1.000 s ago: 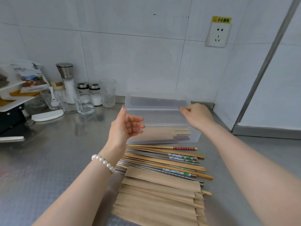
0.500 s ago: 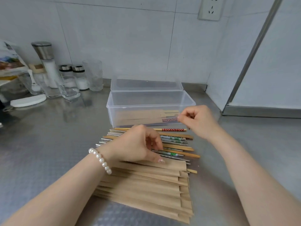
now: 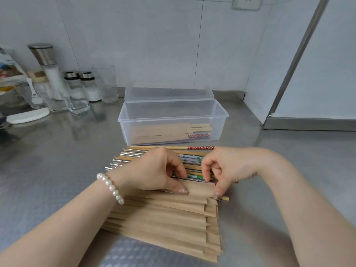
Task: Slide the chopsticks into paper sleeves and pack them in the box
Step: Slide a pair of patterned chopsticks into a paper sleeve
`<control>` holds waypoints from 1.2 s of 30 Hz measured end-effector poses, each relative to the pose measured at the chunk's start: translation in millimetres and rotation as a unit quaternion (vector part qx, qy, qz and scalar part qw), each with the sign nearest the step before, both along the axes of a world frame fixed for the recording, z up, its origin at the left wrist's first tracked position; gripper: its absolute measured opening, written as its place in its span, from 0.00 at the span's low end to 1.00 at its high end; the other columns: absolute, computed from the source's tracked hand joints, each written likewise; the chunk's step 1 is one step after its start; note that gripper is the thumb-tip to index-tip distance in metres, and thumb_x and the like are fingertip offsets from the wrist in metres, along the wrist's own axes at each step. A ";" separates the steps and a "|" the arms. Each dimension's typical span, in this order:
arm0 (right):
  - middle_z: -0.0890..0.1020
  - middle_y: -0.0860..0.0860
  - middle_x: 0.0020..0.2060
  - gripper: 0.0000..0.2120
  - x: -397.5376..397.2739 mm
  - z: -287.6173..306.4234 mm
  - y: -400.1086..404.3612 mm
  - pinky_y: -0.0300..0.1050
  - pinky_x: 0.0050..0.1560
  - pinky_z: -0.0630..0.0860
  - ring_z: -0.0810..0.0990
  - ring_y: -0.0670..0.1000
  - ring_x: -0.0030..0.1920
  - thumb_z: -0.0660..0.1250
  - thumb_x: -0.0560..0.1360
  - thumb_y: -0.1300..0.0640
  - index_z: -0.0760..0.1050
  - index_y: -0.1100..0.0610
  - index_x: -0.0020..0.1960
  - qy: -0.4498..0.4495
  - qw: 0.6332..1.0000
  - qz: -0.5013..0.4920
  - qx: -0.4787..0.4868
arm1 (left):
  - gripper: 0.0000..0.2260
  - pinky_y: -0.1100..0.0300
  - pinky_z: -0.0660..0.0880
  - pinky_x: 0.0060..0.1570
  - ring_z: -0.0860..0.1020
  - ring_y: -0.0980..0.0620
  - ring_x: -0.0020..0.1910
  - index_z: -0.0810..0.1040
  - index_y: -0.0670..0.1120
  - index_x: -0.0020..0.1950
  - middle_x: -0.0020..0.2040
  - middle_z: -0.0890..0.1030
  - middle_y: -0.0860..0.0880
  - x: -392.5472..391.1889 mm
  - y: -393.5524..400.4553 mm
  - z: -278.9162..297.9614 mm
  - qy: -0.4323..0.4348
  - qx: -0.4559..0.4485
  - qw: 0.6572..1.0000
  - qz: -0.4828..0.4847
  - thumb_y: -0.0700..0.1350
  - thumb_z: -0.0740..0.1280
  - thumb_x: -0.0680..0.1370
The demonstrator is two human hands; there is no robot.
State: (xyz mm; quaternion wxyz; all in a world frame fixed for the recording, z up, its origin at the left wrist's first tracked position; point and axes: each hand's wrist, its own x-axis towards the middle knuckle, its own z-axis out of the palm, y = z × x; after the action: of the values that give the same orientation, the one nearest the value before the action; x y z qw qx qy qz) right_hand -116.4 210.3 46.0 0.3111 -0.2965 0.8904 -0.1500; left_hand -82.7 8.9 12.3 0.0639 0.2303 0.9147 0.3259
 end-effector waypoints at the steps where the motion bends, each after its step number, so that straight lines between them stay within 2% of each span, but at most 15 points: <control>1: 0.73 0.46 0.24 0.15 0.6 -1.4 -2.0 0.38 0.28 0.65 0.67 0.42 0.23 0.78 0.63 0.58 0.74 0.54 0.44 0.011 1.000 0.002 0.010 | 0.12 0.57 0.75 0.41 0.74 0.56 0.37 0.82 0.53 0.42 0.39 0.79 0.56 0.1 0.1 0.1 0.004 -0.005 1.000 -0.002 0.51 0.79 0.61; 5: 0.72 0.45 0.24 0.14 2.6 -4.2 -6.4 0.40 0.30 0.66 0.67 0.41 0.22 0.78 0.63 0.57 0.74 0.55 0.42 0.028 0.999 0.008 0.031 | 0.14 0.61 0.74 0.41 0.74 0.57 0.39 0.82 0.52 0.44 0.39 0.77 0.57 1.1 0.9 1.0 0.016 -0.024 1.000 -0.009 0.52 0.79 0.61; 9: 0.73 0.47 0.26 0.15 1.2 -5.2 -7.0 0.40 0.30 0.66 0.68 0.45 0.26 0.78 0.63 0.59 0.70 0.53 0.36 0.018 1.000 -0.003 -0.005 | 0.12 0.68 0.68 0.36 0.72 0.59 0.37 0.81 0.52 0.40 0.37 0.76 0.57 0.8 1.8 1.1 0.025 -0.039 0.999 -0.007 0.51 0.78 0.61; 11: 0.72 0.48 0.26 0.15 -0.4 -4.7 -6.2 0.40 0.29 0.65 0.67 0.45 0.27 0.77 0.64 0.59 0.70 0.52 0.34 0.008 0.999 -0.008 -0.046 | 0.10 0.67 0.68 0.36 0.72 0.59 0.37 0.80 0.52 0.38 0.36 0.75 0.57 0.7 1.7 0.9 0.023 -0.036 0.999 -0.001 0.50 0.78 0.62; 15: 0.72 0.45 0.25 0.08 -0.7 -2.4 -7.1 0.36 0.30 0.65 0.68 0.42 0.26 0.75 0.67 0.60 0.75 0.53 0.35 0.014 0.990 -0.031 -0.134 | 0.09 0.63 0.68 0.37 0.71 0.56 0.35 0.77 0.51 0.35 0.35 0.76 0.54 1.4 0.7 1.8 0.041 -0.038 0.998 0.015 0.49 0.77 0.65; 19: 0.75 0.44 0.23 0.12 -0.8 -1.2 -12.9 0.29 0.29 0.65 0.69 0.40 0.25 0.74 0.66 0.67 0.78 0.53 0.31 0.093 0.953 -0.081 -0.276 | 0.09 0.69 0.66 0.34 0.72 0.57 0.36 0.76 0.55 0.34 0.33 0.76 0.55 -0.3 -5.2 5.1 0.103 -0.005 0.992 0.074 0.46 0.74 0.68; 21: 0.76 0.43 0.22 0.14 0.4 -3.4 -15.8 0.28 0.30 0.66 0.72 0.39 0.26 0.73 0.65 0.70 0.79 0.52 0.30 0.127 0.924 -0.094 -0.348 | 0.04 0.69 0.70 0.38 0.75 0.57 0.39 0.79 0.52 0.40 0.36 0.79 0.55 -0.7 -7.2 7.0 0.118 0.033 0.988 0.094 0.44 0.72 0.70; 24: 0.78 0.42 0.24 0.13 1.3 -11.1 -21.2 0.28 0.33 0.67 0.74 0.40 0.29 0.72 0.65 0.72 0.81 0.55 0.29 0.188 0.891 -0.082 -0.405 | 0.09 0.63 0.75 0.43 0.78 0.57 0.39 0.79 0.51 0.48 0.40 0.81 0.54 0.3 -7.6 8.4 0.100 0.070 0.988 0.092 0.48 0.73 0.70; 27: 0.78 0.40 0.26 0.11 0.1 -15.3 -23.9 0.29 0.34 0.68 0.75 0.41 0.30 0.71 0.64 0.70 0.82 0.55 0.34 0.230 0.870 -0.069 -0.431 | 0.14 0.62 0.74 0.38 0.75 0.56 0.35 0.80 0.51 0.46 0.37 0.80 0.52 1.6 -7.7 10.9 0.092 0.095 0.988 0.080 0.59 0.70 0.68; 29: 0.78 0.41 0.26 0.12 -1.6 -14.9 -22.4 0.32 0.34 0.70 0.75 0.43 0.31 0.72 0.64 0.70 0.82 0.53 0.36 0.247 0.860 -0.074 -0.440 | 0.15 0.60 0.75 0.39 0.76 0.54 0.36 0.81 0.51 0.45 0.37 0.81 0.51 2.2 -8.2 13.6 0.090 0.113 0.986 0.084 0.60 0.70 0.67; 33: 0.77 0.40 0.26 0.11 -2.9 -12.7 -19.8 0.32 0.34 0.70 0.76 0.43 0.31 0.73 0.64 0.71 0.82 0.55 0.35 0.251 0.860 -0.078 -0.438 | 0.10 0.57 0.75 0.46 0.77 0.55 0.40 0.80 0.53 0.45 0.40 0.82 0.52 2.4 -9.2 18.8 0.088 0.125 0.983 0.104 0.54 0.73 0.66; 36: 0.78 0.40 0.27 0.10 -2.5 -11.6 -19.0 0.30 0.34 0.68 0.75 0.42 0.31 0.73 0.64 0.71 0.83 0.56 0.34 0.235 0.868 -0.079 -0.431 | 0.12 0.59 0.75 0.47 0.77 0.54 0.42 0.80 0.53 0.45 0.42 0.81 0.52 2.7 -9.0 20.8 0.101 0.112 0.982 0.116 0.49 0.77 0.64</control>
State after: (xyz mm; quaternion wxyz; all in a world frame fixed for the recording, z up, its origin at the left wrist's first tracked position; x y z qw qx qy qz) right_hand -118.9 191.3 34.4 -0.0789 -0.3565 0.8041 -0.4691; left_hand -80.0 -0.1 33.1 -0.0926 0.1602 0.8948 0.4064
